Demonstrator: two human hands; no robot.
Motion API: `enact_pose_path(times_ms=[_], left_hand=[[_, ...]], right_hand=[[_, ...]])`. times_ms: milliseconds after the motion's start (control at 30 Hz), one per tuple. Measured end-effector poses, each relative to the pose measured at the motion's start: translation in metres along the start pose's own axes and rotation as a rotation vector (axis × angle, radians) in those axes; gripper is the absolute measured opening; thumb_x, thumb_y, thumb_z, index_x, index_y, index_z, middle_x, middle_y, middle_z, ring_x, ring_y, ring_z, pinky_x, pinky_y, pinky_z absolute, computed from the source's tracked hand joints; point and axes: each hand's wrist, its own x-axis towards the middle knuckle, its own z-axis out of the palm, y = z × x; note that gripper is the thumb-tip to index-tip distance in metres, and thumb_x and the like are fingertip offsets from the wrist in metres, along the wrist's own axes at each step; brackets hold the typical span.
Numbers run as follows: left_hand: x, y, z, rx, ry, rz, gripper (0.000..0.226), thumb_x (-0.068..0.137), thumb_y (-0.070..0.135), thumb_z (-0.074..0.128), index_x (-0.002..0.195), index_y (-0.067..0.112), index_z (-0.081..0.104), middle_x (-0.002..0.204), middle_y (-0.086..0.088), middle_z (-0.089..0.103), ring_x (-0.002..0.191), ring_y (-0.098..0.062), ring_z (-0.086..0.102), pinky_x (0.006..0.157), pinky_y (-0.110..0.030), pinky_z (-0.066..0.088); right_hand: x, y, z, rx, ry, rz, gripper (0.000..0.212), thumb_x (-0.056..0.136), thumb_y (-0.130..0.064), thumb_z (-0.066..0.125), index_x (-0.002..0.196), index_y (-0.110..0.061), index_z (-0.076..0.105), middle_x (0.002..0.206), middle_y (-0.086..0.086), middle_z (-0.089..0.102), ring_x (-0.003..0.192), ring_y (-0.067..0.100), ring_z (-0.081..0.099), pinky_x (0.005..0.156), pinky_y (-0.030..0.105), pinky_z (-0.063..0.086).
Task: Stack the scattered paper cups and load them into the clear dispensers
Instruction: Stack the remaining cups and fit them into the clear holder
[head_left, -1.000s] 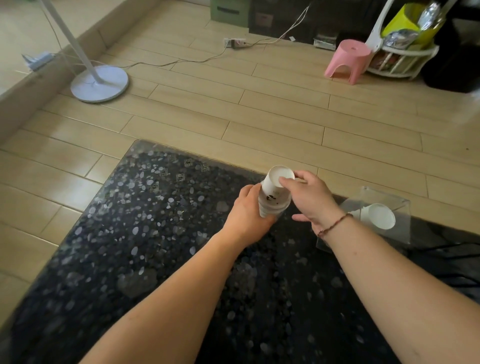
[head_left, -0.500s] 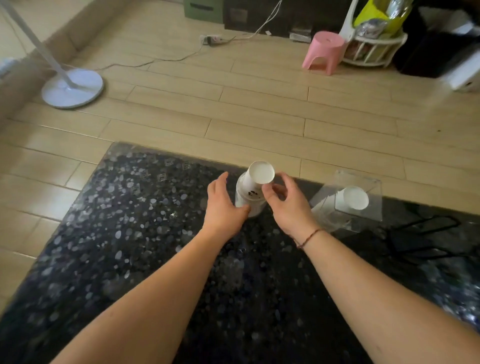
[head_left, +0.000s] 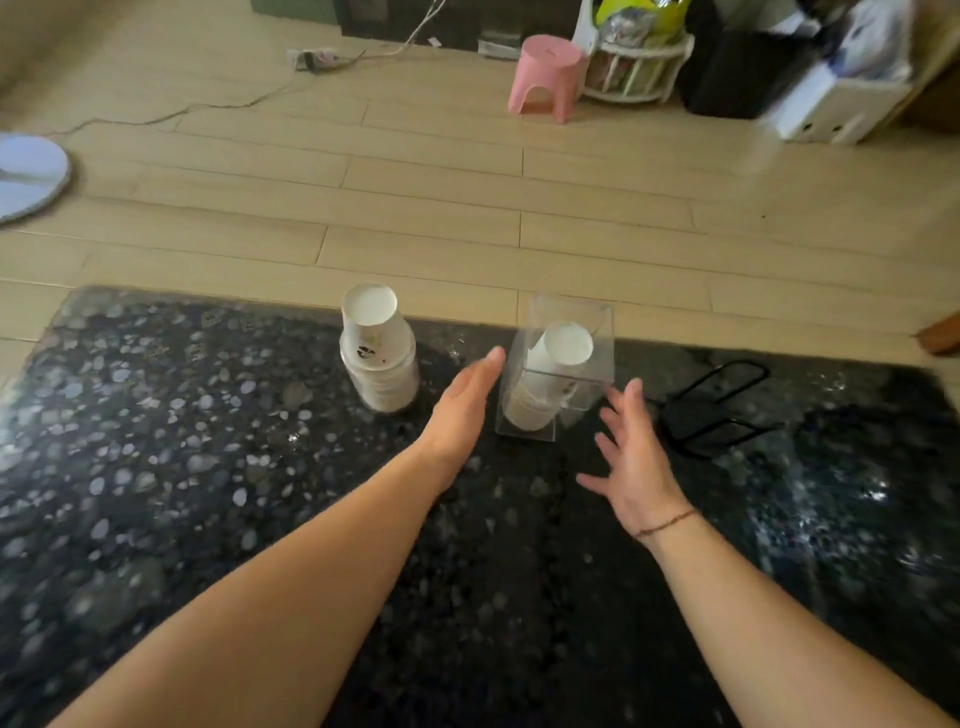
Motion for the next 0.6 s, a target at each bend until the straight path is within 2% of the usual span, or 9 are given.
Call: enact_pose_path(times_ms=[33, 100, 200, 367, 433, 500, 600], left_hand=[[0.001, 0.002, 0.009, 0.017, -0.013, 0.025, 0.071, 0.093, 0.067, 0.039, 0.153, 0.030, 0.030, 0.156, 0.006, 0.036, 0.142, -0.017, 0.033, 0.116, -0.042, 0.025], [0.004, 0.001, 0.028, 0.052, 0.001, 0.040, 0.072, 0.091, 0.068, 0.045, 0.151, 0.030, 0.034, 0.149, 0.007, 0.041, 0.130, -0.011, 0.037, 0.111, -0.040, 0.029], [0.002, -0.004, 0.043, 0.075, 0.091, 0.064, 0.070, 0.091, 0.060, 0.053, 0.147, 0.022, 0.036, 0.131, 0.008, 0.046, 0.119, -0.011, 0.041, 0.109, -0.040, 0.034], [-0.017, -0.005, 0.058, 0.110, 0.106, 0.082, 0.068, 0.090, 0.059, 0.056, 0.143, 0.019, 0.040, 0.135, 0.005, 0.053, 0.123, -0.016, 0.050, 0.105, -0.038, 0.040], [-0.035, -0.003, 0.069, 0.181, 0.135, 0.169, 0.077, 0.084, 0.071, 0.051, 0.141, 0.020, 0.042, 0.133, 0.006, 0.055, 0.127, -0.015, 0.050, 0.101, -0.035, 0.041], [-0.058, -0.002, 0.081, 0.276, 0.208, 0.339, 0.082, 0.080, 0.081, 0.038, 0.139, 0.025, 0.044, 0.136, 0.007, 0.053, 0.128, -0.012, 0.049, 0.106, -0.038, 0.041], [-0.093, 0.002, 0.108, 0.273, 0.321, 0.487, 0.080, 0.083, 0.084, 0.030, 0.140, 0.029, 0.043, 0.139, 0.008, 0.048, 0.133, -0.014, 0.045, 0.111, -0.047, 0.038]], right_hand=[[0.002, -0.007, 0.005, 0.006, -0.089, 0.003, 0.096, 0.064, -0.084, 0.036, 0.148, -0.038, 0.031, 0.157, -0.010, 0.029, 0.145, 0.022, 0.022, 0.107, 0.068, 0.024], [0.005, -0.016, 0.012, 0.000, -0.155, 0.018, 0.096, 0.062, -0.087, 0.040, 0.146, -0.040, 0.034, 0.155, -0.012, 0.033, 0.144, 0.021, 0.025, 0.105, 0.067, 0.027], [0.004, -0.013, 0.012, -0.039, -0.088, -0.002, 0.073, 0.074, -0.077, 0.053, 0.139, -0.044, 0.043, 0.145, -0.013, 0.043, 0.132, 0.018, 0.038, 0.095, 0.057, 0.041], [-0.016, -0.013, -0.005, -0.049, -0.024, -0.053, 0.053, 0.082, -0.067, 0.053, 0.131, -0.046, 0.051, 0.126, -0.016, 0.050, 0.120, 0.015, 0.044, 0.097, 0.054, 0.043], [-0.034, -0.020, -0.016, -0.041, -0.016, -0.111, 0.036, 0.083, -0.064, 0.054, 0.117, -0.052, 0.056, 0.115, -0.024, 0.055, 0.119, 0.013, 0.048, 0.098, 0.052, 0.043], [-0.063, -0.031, -0.025, -0.011, -0.043, -0.186, 0.019, 0.080, -0.063, 0.056, 0.098, -0.057, 0.058, 0.099, -0.037, 0.059, 0.111, 0.004, 0.055, 0.097, 0.044, 0.045], [-0.112, -0.052, -0.043, 0.025, -0.054, -0.275, 0.027, 0.070, -0.063, 0.055, 0.094, -0.054, 0.059, 0.085, -0.044, 0.064, 0.088, -0.017, 0.061, 0.085, 0.026, 0.046]])
